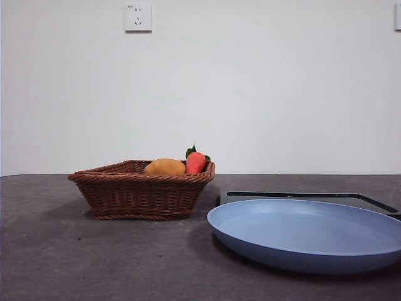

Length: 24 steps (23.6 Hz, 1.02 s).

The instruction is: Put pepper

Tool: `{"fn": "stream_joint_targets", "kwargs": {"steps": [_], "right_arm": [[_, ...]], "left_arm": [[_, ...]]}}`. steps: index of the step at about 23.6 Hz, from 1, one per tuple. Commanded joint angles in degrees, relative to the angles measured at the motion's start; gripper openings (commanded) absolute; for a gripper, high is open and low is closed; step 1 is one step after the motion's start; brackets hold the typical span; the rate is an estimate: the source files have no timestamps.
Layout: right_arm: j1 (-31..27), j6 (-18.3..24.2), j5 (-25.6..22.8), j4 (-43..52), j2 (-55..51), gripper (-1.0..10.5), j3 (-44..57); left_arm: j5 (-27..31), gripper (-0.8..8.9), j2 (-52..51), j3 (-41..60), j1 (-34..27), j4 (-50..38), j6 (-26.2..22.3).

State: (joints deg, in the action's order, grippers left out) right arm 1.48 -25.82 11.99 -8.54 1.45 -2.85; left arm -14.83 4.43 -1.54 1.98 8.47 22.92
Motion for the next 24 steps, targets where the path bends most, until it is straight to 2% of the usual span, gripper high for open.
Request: {"fn": "stream_joint_targets", "kwargs": {"steps": [1, 5, 10, 14, 17, 21, 24], "right_arm": [[0.1, -1.8, 0.1, 1.0, 1.0, 0.1, -3.5], [0.1, -1.8, 0.2, 0.2, 4.7, 0.1, -8.8], [0.2, 0.2, 4.6, -3.0, 11.9, 0.1, -16.9], [0.2, 5.8, 9.4, -11.2, 19.3, 0.1, -25.0], [0.3, 11.6, 12.2, -19.2, 24.5, 0.1, -31.0], [1.5, 20.4, 12.4, -32.1, 31.1, 0.1, -39.0], [2.5, 26.1, 12.1, -40.6, 34.7, 0.1, -43.8]], "left_arm": [[-0.6, 0.06, 0.1, -3.8, -0.2, 0.4, 1.5], [-0.7, 0.06, 2.3, -9.9, -0.2, 3.1, 1.4], [-2.8, 0.06, 8.8, -18.1, -0.2, 7.0, 0.2], [-8.3, 0.06, 15.5, -25.2, -0.2, 11.6, -5.4], [-13.3, 0.06, 20.4, -30.4, -0.2, 16.8, -10.3], [-18.6, 0.06, 25.9, -36.6, -0.1, 24.6, -16.1], [-19.1, 0.06, 28.7, -40.1, -0.1, 30.2, -20.4]]}}
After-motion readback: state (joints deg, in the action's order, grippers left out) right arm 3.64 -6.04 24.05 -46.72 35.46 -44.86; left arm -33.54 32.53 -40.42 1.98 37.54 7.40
